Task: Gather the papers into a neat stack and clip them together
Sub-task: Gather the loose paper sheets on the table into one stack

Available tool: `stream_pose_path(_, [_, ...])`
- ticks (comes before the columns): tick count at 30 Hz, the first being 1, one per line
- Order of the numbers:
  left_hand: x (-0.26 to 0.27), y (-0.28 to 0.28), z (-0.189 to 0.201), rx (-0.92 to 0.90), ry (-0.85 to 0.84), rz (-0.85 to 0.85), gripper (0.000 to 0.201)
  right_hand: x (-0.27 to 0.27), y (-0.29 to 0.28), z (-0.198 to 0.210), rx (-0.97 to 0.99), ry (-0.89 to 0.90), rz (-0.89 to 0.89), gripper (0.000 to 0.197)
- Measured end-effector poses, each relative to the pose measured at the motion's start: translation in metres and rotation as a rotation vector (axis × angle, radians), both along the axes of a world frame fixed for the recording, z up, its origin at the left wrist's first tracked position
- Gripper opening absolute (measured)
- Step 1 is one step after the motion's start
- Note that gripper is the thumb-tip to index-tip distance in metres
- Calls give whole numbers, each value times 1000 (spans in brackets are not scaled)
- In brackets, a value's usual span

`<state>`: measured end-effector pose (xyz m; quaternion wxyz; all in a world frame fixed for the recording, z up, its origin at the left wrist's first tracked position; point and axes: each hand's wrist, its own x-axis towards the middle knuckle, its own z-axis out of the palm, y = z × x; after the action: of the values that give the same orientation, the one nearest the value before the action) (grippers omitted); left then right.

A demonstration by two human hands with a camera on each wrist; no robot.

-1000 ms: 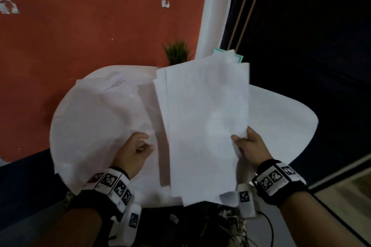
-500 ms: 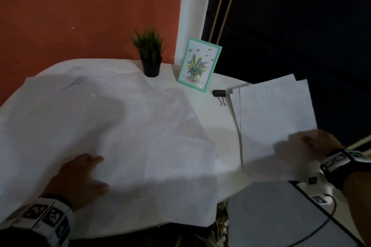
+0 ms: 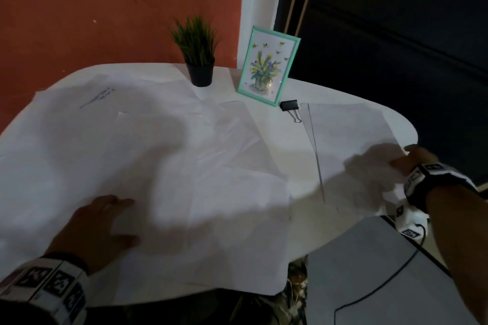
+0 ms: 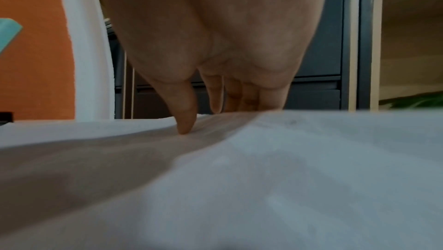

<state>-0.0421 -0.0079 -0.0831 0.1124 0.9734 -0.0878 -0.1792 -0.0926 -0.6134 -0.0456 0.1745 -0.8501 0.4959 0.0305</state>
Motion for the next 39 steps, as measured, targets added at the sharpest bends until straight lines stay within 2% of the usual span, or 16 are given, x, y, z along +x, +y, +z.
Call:
stream_pose_path(2, [-2,-2,3,15,-3,-16,79,-4,7,4,-60,56,13,68])
stream_pose_path(6, [-4,-4,11,28,14,-4,78,-9,50,24,-210,114,101,56])
stream_pose_path(10, [-5,-3,10,-1,21,24,78,13,140,31,-177,-60,400,41])
stream_pose_path(13, [2,3,14,-76,14,83,78,32,227,23,-70,-48,630,36])
stream_pose_path(16, [9,19,16,-33,-23,226,92,46,304,7,80,58,804,51])
stream_pose_path(19, [6,38,8,83,89,340,109,49,351,7,115,108,903,72])
stream_pose_path(22, [-1,44,3,80,127,359,112,53,374,2,38,149,912,68])
stream_pose_path(26, [-8,21,10,85,115,366,113,58,406,-15,71,136,772,104])
stream_pose_path(27, [-10,13,10,80,125,349,114,55,415,-14,78,113,715,102])
stream_pose_path(29, [-14,2,13,74,127,295,112,48,426,-11,61,90,620,80])
stream_pose_path(32, [-11,9,16,-78,52,271,87,47,414,-12,192,-43,498,56])
stream_pose_path(34, [-8,19,21,-216,9,366,73,49,394,-10,285,-103,401,57])
stream_pose_path(35, [-5,25,23,-221,-14,417,73,49,381,-7,301,-108,362,60])
stream_pose_path(37, [2,36,23,-145,-47,490,79,47,362,0,317,-107,311,69])
stream_pose_path(39, [8,43,19,-59,-12,508,85,45,350,6,308,-31,316,64])
